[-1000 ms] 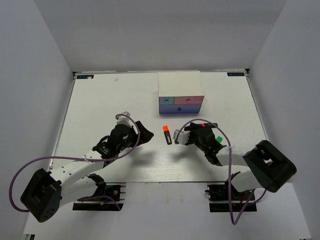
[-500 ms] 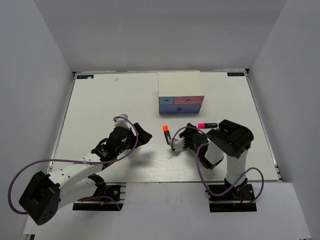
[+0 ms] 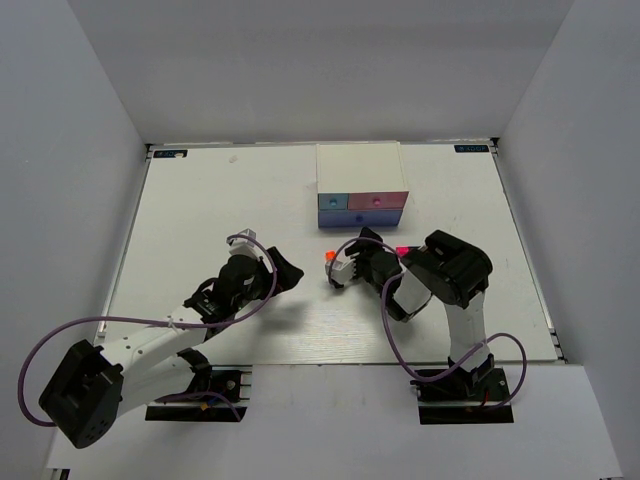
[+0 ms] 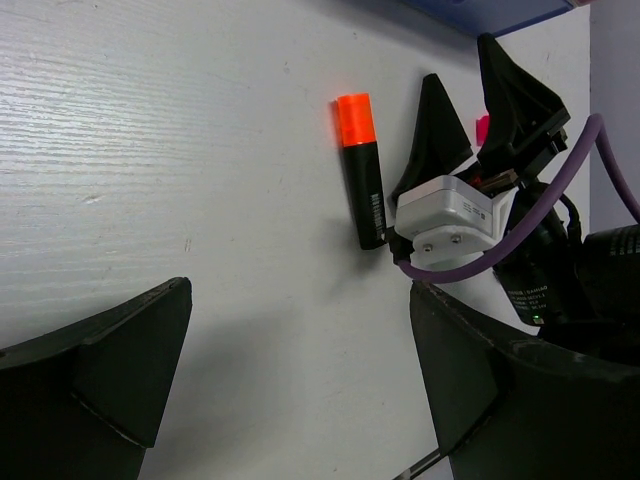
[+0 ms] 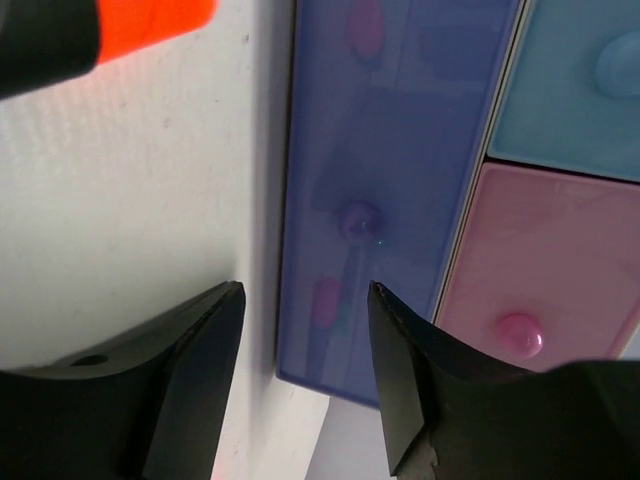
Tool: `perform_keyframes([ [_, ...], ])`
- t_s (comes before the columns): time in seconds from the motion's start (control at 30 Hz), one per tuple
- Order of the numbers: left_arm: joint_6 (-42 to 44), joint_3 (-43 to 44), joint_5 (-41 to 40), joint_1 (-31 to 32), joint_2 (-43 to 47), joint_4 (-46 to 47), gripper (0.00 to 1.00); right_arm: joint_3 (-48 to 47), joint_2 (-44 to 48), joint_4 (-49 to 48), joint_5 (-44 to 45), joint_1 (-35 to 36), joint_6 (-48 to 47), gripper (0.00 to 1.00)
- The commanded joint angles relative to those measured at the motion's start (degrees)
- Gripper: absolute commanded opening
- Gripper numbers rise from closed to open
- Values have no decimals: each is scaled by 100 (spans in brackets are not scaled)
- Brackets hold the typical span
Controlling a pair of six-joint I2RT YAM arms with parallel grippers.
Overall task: Sort the stationery into containers
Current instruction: Open the drawer
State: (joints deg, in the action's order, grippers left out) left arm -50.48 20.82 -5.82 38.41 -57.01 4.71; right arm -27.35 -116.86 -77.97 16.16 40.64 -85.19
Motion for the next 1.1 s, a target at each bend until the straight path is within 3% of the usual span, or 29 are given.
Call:
perform_keyframes([
  [0.0, 21, 10, -103, -18, 24, 109, 100, -147, -171, -2495, -131, 66, 125, 60],
  [0.43, 21, 10, -103, -18, 24, 109, 100, -797, -847, -2916, -140, 40, 55, 62],
  [0.77, 21, 10, -156, -18, 24, 109, 100, -894, -1023, -2943, -8, 5, 20, 53],
  [1.07, 21, 10, -156, -71, 24, 162, 100, -851, -988, -2881, 308, -56, 72, 53],
])
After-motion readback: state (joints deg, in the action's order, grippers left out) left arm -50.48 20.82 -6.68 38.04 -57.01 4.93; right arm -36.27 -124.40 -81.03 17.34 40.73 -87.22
